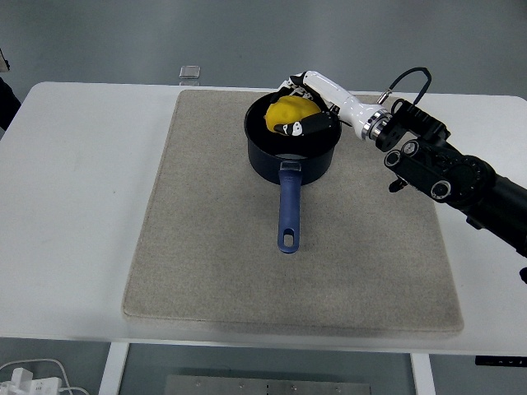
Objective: Put the potato in the blue pot
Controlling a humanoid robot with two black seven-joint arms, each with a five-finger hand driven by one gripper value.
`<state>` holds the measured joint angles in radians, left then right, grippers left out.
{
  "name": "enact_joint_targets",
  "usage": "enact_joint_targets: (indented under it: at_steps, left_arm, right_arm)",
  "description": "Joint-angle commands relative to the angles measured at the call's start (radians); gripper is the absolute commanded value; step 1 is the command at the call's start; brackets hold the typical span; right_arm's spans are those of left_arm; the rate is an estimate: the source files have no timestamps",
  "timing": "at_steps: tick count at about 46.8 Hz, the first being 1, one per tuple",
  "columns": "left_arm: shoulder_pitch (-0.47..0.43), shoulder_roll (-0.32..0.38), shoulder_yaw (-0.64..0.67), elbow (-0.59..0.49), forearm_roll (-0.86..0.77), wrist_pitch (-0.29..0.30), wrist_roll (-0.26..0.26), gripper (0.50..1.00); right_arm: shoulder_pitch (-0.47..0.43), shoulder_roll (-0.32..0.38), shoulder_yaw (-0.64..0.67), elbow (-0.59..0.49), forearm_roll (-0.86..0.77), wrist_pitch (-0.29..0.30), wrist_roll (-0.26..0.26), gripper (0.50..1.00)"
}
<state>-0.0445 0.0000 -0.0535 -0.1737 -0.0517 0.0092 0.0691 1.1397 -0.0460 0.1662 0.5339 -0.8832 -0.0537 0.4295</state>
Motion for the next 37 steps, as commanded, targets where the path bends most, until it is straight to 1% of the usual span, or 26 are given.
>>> enact_joint_targets:
  at_steps: [1, 8, 16, 21, 37]
  left_arm:
    - [0.0, 0.0, 0.0, 0.0, 0.0, 0.0, 0.0, 0.999]
    - [0.0, 0.0, 0.0, 0.0, 0.0, 0.0, 0.0, 0.999]
    - [0.0, 0.0, 0.0, 0.002, 0.0, 0.0, 0.0, 0.999]
    - [0.002, 0.0, 0.0, 0.003, 0.0, 0.0, 0.0, 0.999]
    - [0.002, 0.0, 0.001, 0.002, 0.0, 0.0, 0.0, 0.999]
  right_arm:
    - [0.0, 0.0, 0.001, 0.001, 0.012, 0.002, 0.0, 0.903]
    - [-0.006, 0.003, 0.003, 0.003, 0.02, 0.0, 0.0, 0.919]
    - [-0.008, 0.014, 0.003, 0.003, 0.021, -0.005, -0.002, 0.919]
    - [-0.008, 0.014, 0.004, 0.003, 0.021, -0.014, -0.003, 0.919]
    - [-0.006, 0.006, 0.004, 0.003, 0.041, -0.014, -0.005, 0.919]
